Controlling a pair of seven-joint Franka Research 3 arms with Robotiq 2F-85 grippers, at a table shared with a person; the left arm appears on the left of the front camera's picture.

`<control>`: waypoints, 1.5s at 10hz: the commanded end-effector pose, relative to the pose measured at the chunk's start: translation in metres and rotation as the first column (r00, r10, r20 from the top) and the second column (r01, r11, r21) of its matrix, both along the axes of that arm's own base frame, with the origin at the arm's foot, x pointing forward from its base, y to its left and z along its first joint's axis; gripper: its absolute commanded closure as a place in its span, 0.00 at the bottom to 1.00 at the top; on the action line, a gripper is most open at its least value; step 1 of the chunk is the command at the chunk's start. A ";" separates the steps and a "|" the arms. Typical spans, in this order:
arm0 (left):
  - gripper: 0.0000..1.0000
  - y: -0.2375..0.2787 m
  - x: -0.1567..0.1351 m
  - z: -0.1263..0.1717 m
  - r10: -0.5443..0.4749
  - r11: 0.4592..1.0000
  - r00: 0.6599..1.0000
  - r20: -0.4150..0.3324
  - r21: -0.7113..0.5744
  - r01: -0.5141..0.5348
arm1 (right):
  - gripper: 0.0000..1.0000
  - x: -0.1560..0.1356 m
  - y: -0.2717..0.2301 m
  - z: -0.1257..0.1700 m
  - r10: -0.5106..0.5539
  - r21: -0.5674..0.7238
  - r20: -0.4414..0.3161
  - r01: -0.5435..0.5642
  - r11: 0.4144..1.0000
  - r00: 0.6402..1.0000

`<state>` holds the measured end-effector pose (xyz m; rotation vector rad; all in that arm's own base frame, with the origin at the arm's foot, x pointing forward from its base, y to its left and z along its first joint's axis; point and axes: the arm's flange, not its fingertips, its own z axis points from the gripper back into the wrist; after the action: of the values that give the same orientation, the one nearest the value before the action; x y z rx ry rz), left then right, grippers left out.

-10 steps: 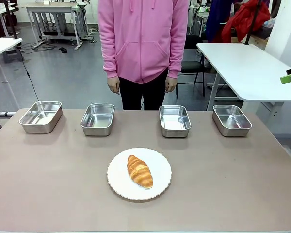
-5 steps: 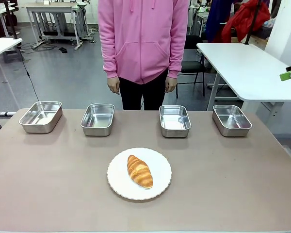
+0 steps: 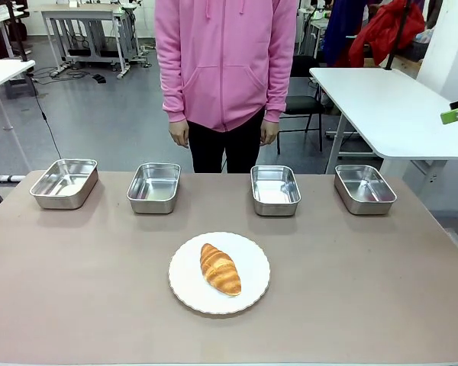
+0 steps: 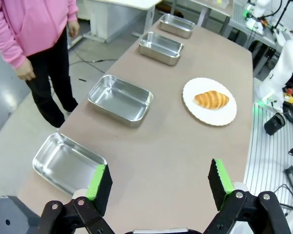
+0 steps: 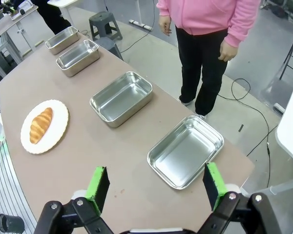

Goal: Place the bread in the container.
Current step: Place the Butter Roll into the Airtight Container indicated by the human.

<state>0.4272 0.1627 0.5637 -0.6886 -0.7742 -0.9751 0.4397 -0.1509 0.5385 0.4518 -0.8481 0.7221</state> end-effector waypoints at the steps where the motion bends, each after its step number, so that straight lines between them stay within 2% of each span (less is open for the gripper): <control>1: 0.00 -0.004 -0.004 0.001 0.045 0.998 0.999 -0.021 -0.033 -0.046 | 0.00 0.003 -0.002 0.000 0.033 0.007 0.025 -0.033 0.999 0.999; 2: 0.00 0.000 0.000 0.000 0.000 1.000 1.000 0.000 0.000 0.000 | 0.00 0.000 0.000 0.000 0.000 0.000 0.000 0.000 1.000 1.000; 15: 0.00 0.000 0.000 0.000 0.000 1.000 1.000 0.000 0.000 0.000 | 0.00 0.000 0.000 0.000 0.000 0.000 0.000 0.000 1.000 1.000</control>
<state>0.4278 0.1625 0.5621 -0.6913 -0.7660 -0.9637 0.4387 -0.1517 0.5377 0.4470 -0.8386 0.7235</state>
